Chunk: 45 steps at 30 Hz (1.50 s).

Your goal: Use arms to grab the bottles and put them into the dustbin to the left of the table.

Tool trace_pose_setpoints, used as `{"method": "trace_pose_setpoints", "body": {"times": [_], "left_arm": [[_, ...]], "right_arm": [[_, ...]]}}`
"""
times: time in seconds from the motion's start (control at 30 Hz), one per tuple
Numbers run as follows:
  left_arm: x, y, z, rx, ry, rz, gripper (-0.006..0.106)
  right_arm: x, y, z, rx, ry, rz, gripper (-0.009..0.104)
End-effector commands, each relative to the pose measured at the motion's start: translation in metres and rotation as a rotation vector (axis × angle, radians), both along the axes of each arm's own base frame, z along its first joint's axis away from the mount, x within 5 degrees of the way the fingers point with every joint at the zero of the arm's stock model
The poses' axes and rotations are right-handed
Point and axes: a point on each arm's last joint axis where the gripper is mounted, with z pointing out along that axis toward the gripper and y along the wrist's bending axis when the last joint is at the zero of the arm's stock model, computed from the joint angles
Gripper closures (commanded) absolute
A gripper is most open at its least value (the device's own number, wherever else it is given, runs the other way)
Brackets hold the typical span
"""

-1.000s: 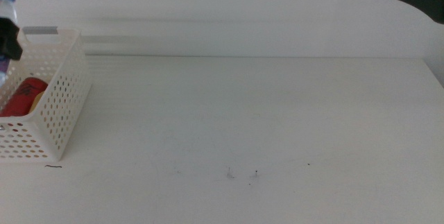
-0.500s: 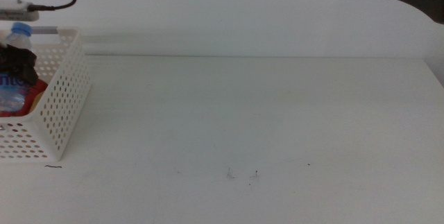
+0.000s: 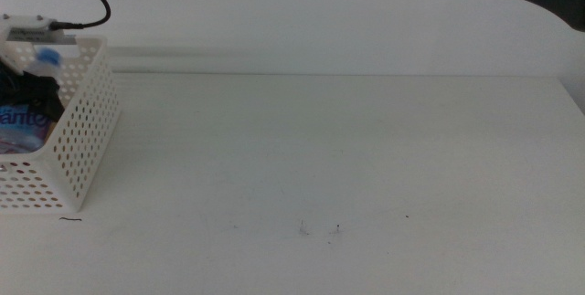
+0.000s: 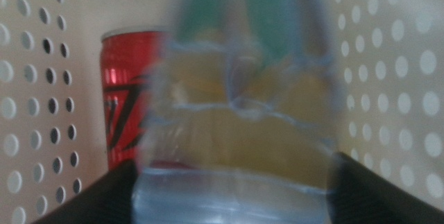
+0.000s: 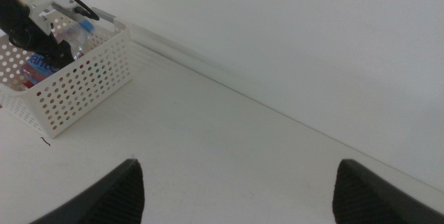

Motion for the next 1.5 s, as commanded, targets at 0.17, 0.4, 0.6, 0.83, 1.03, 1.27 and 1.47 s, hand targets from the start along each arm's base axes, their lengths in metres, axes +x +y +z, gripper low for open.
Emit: {"method": "trace_pose_setpoints", "body": {"times": [0.17,0.4,0.6,0.83,1.03,1.27,1.47], "left_arm": [[-0.006,-0.011,0.027,-0.029,-0.023,0.002,0.007],[-0.032,-0.044,0.098,-0.022,-0.152,-0.012,0.007],[-0.076,-0.101,0.163,-0.049,-0.381,-0.109,0.007],[-0.152,-0.163,0.212,-0.100,-0.740,-0.232,0.007],[-0.202,-0.176,0.224,-0.152,-0.887,-0.271,0.007],[-0.220,-0.170,0.227,-0.168,-0.932,-0.231,0.007],[-0.221,-0.169,0.231,-0.168,-0.976,-0.217,0.007]], "right_arm": [[-0.001,-0.001,0.003,-0.003,-0.020,0.000,0.003],[-0.001,-0.001,0.003,-0.003,-0.020,0.000,0.003],[-0.001,-0.001,0.003,-0.003,-0.020,0.000,0.003],[-0.001,-0.001,0.003,-0.003,-0.020,0.000,0.003],[-0.001,-0.001,0.003,-0.003,-0.020,0.000,0.003],[-0.001,-0.001,0.003,-0.003,-0.020,0.000,0.003],[-0.001,-0.001,0.003,-0.003,-0.020,0.000,0.003]]}}
